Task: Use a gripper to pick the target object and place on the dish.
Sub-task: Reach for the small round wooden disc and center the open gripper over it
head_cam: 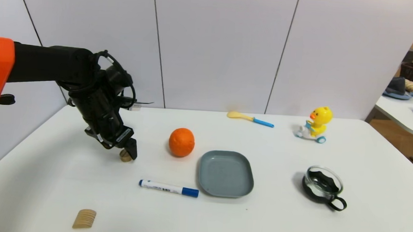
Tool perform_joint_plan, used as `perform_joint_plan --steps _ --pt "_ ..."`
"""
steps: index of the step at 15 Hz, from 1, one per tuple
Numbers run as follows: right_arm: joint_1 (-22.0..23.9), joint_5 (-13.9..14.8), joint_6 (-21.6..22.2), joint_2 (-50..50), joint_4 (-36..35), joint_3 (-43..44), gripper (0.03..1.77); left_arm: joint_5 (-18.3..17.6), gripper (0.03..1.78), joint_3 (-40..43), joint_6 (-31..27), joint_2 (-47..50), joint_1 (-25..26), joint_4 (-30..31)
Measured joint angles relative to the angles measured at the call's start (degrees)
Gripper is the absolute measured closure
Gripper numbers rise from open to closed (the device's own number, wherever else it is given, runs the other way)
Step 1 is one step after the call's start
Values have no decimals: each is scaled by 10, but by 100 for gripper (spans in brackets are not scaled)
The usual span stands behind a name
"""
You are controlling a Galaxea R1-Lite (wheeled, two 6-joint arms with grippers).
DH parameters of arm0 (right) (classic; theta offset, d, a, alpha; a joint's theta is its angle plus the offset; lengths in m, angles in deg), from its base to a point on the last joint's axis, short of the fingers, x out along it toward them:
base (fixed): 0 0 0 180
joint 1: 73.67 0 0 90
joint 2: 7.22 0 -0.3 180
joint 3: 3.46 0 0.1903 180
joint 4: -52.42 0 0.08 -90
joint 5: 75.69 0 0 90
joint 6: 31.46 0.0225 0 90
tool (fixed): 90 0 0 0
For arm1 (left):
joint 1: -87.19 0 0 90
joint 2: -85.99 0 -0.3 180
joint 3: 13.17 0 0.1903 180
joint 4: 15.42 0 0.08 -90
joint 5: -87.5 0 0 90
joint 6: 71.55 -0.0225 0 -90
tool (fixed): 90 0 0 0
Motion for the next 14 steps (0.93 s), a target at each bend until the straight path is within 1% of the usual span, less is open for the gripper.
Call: perform_joint_plan --steps 7,14 --pt "0 0 0 0 0 0 9 1 12 2 0 -20 -23 3" --pt "0 0 0 0 0 0 9 1 12 -7 0 -34 -25 16"
